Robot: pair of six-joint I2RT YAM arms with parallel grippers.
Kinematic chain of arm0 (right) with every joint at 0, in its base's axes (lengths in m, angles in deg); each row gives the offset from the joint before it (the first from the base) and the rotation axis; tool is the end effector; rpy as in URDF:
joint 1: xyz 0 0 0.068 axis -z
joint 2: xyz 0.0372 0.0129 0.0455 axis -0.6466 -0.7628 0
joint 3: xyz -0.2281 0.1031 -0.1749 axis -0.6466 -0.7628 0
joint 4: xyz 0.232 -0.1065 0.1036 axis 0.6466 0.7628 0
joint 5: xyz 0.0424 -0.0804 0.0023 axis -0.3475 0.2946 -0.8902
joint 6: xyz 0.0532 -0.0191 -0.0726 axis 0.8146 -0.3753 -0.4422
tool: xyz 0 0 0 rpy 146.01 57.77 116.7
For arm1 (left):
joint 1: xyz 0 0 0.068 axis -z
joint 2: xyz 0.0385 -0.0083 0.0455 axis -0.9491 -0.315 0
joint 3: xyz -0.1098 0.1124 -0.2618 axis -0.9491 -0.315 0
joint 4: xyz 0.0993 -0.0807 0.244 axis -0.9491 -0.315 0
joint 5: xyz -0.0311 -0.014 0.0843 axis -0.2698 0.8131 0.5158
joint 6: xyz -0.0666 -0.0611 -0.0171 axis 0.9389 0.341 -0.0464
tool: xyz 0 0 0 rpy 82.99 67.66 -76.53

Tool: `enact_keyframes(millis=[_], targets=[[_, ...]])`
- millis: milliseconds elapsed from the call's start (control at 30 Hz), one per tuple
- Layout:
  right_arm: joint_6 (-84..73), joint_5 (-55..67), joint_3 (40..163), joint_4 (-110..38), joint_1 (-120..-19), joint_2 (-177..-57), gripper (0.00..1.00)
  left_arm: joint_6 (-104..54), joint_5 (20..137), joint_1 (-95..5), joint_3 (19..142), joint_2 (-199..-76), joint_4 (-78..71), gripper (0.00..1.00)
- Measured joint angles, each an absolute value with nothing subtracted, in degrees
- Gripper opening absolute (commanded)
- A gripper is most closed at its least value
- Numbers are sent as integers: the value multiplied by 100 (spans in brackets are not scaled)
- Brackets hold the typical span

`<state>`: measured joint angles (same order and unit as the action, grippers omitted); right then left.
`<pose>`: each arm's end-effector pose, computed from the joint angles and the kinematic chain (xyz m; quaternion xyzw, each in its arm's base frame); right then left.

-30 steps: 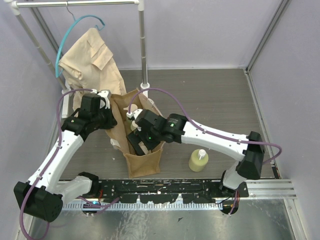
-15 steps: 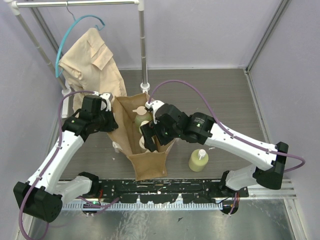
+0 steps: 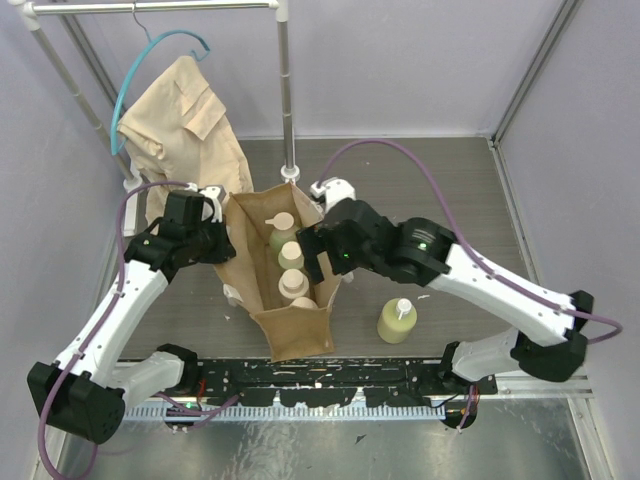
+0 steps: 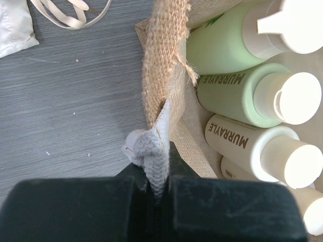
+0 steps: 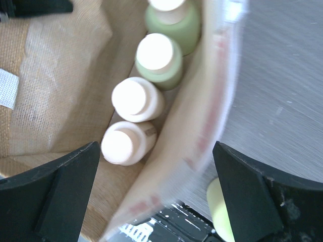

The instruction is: Place the personal care products into the canvas bag

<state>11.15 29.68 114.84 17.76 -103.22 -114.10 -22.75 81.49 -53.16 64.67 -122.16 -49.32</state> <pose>0.1627 0.2687 0.4045 -0.2570 0.8769 0.1724 0.3678 0.2271 -0.0841 0.2967 0.0536 0.9307 -0.1426 0.3325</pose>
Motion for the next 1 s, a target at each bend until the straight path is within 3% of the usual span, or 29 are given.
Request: enact_keyframes(millis=[167,333,567,1000], targets=[[1532,3766,11464,2420,-10263,-10496,100,-2277,8170,-5323,6474,-12380,-4879,0],[2052,4142,10636,3015,-9990,-9967,100,-2277,8168,-5323,6618,-12648,-4853,0],[2507,3899,8999,3323,-9417,-9451,100,-2303,8133,-5323,6830,-12836,-4853,0],[2855,2992,7501,2740,-9227,-8997,100,-2310,8118,-5323,6830,-12858,-4840,0]])
